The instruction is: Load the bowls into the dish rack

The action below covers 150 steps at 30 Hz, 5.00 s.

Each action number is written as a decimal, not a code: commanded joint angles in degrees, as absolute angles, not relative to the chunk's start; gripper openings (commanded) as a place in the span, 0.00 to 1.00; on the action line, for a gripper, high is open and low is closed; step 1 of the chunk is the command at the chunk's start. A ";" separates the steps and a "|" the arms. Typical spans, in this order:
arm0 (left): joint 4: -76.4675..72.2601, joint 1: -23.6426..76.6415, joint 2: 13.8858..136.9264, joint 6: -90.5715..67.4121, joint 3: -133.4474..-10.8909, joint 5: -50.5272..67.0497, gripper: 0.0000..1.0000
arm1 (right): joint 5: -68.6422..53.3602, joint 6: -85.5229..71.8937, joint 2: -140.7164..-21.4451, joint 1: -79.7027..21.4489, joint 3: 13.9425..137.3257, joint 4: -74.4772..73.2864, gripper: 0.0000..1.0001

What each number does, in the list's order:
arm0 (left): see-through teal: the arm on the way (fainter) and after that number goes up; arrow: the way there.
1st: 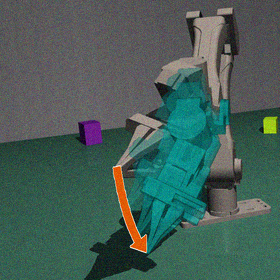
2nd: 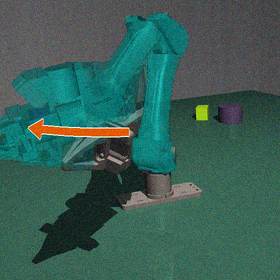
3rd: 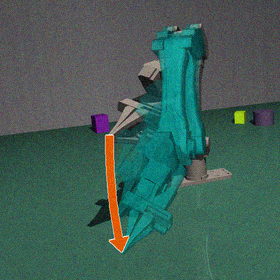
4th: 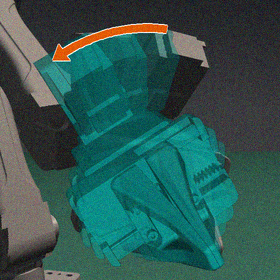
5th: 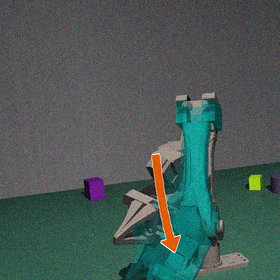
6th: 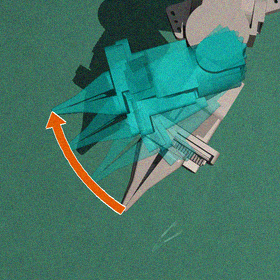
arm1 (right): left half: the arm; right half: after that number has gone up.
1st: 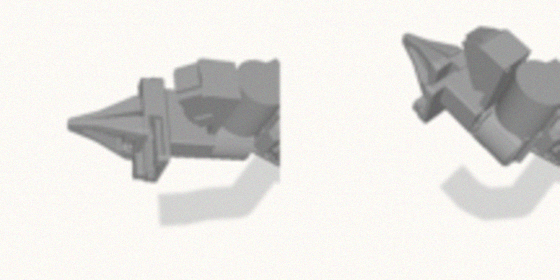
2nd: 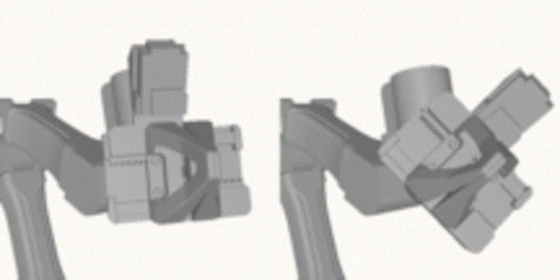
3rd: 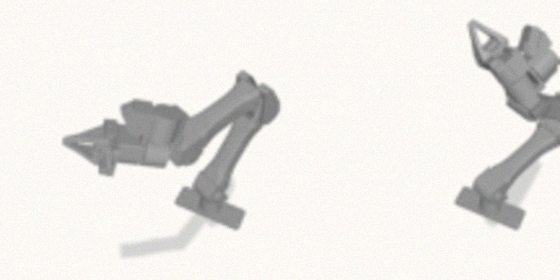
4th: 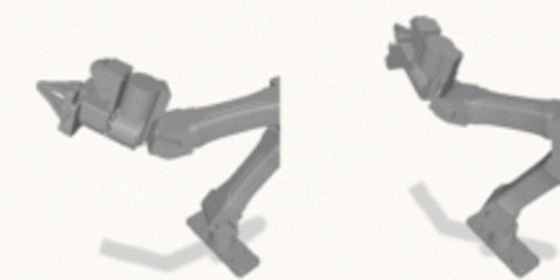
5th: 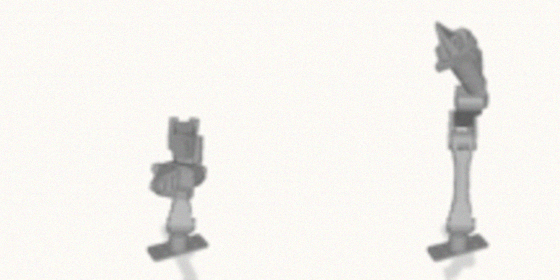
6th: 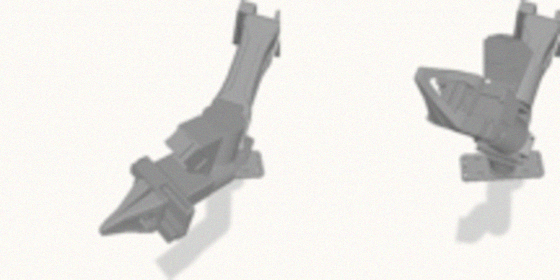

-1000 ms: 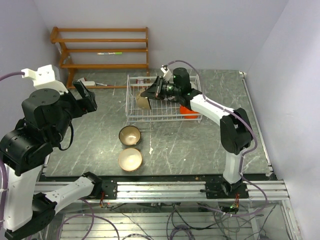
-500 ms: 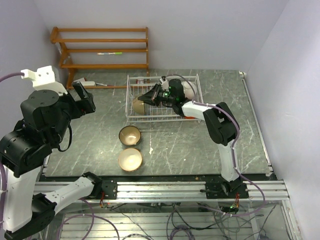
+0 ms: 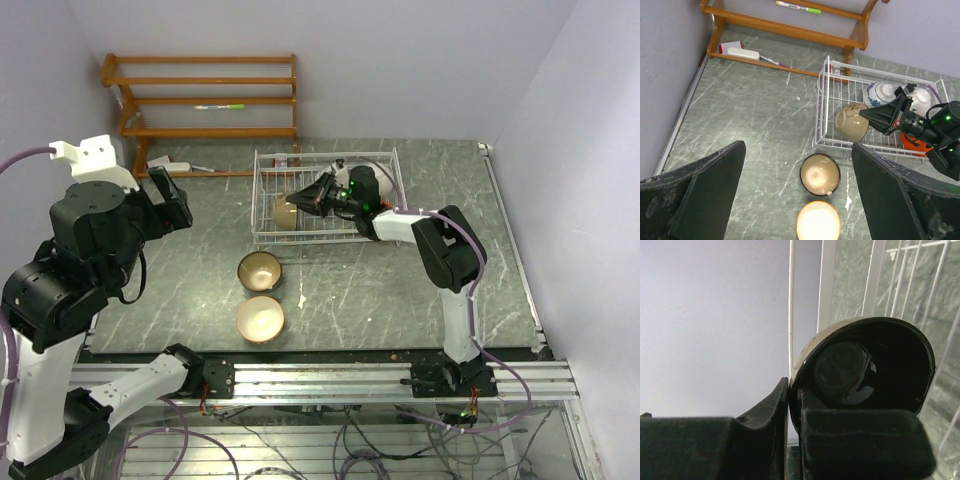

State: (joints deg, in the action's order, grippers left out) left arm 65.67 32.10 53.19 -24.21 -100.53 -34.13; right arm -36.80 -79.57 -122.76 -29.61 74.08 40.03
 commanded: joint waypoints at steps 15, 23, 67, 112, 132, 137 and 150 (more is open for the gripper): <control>61.76 32.42 54.82 -23.73 -98.29 -33.03 0.99 | -34.98 -72.10 -116.95 -23.90 69.29 28.90 0.19; 60.85 32.38 55.10 -23.55 -97.37 -32.40 0.99 | -34.02 -66.29 -115.22 -23.52 72.28 19.36 0.23; 60.33 32.43 54.84 -23.79 -97.37 -32.10 0.99 | 8.35 -20.58 -122.26 -42.01 117.50 -49.20 0.68; 59.09 32.41 56.73 -23.80 -97.25 -32.06 0.99 | 12.00 -12.78 -122.09 -38.99 118.91 -42.31 0.74; 58.77 32.39 57.73 -23.12 -96.62 -32.30 0.99 | 9.69 -10.09 -125.42 -38.16 110.47 -26.04 0.74; 58.41 32.43 57.97 -23.12 -96.33 -32.18 0.99 | 14.96 -9.74 -126.10 -38.09 109.64 -27.48 0.73; 57.62 32.39 58.11 -24.35 -95.67 -31.38 0.99 | 19.19 -10.99 -120.34 -37.24 100.50 -28.21 0.73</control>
